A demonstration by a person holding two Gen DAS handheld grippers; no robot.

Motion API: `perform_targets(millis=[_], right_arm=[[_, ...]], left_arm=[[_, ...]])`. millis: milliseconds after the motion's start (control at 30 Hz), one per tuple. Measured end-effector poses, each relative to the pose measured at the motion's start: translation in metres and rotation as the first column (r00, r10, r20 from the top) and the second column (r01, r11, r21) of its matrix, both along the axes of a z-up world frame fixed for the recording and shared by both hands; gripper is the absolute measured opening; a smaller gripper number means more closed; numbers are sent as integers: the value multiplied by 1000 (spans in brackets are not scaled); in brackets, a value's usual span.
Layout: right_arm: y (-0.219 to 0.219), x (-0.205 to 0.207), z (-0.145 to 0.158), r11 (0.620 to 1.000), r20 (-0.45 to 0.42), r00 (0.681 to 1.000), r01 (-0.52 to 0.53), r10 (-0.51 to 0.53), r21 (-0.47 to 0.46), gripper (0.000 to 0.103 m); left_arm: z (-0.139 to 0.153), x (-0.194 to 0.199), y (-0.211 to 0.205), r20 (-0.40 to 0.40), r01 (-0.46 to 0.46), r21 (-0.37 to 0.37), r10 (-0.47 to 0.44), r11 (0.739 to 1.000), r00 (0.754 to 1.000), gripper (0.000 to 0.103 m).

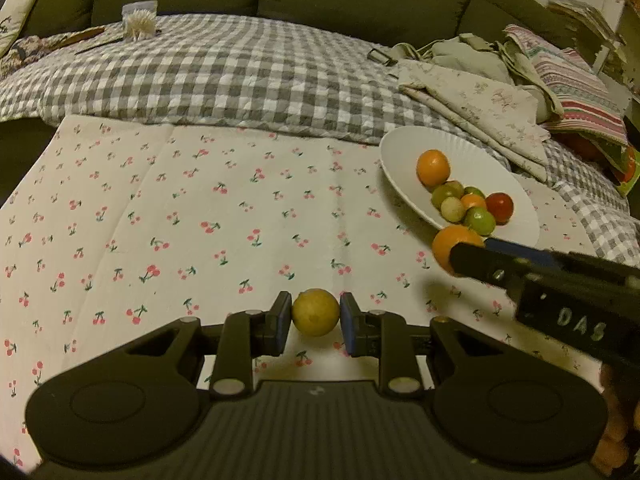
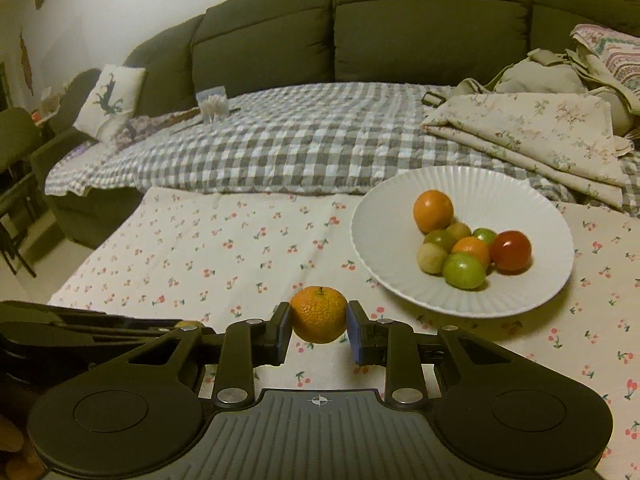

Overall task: Organize fruits
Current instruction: 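Carry the pale yellow fruit and tangerine over the white plate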

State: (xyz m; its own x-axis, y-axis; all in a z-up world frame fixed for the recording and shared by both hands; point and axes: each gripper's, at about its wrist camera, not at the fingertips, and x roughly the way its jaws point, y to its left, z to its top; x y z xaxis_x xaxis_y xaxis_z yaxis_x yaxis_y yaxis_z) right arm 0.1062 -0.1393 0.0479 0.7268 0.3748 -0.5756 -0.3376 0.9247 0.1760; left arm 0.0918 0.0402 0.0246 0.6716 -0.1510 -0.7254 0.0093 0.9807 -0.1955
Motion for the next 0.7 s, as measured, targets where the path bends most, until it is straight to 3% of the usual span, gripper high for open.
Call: perform_targets(millis=[700], right_arm=[[-65,-1,50,982,44,988,140,-147,130,28]], left_arm=[[22,13,-28,119,111,26,-114,993,986,24]])
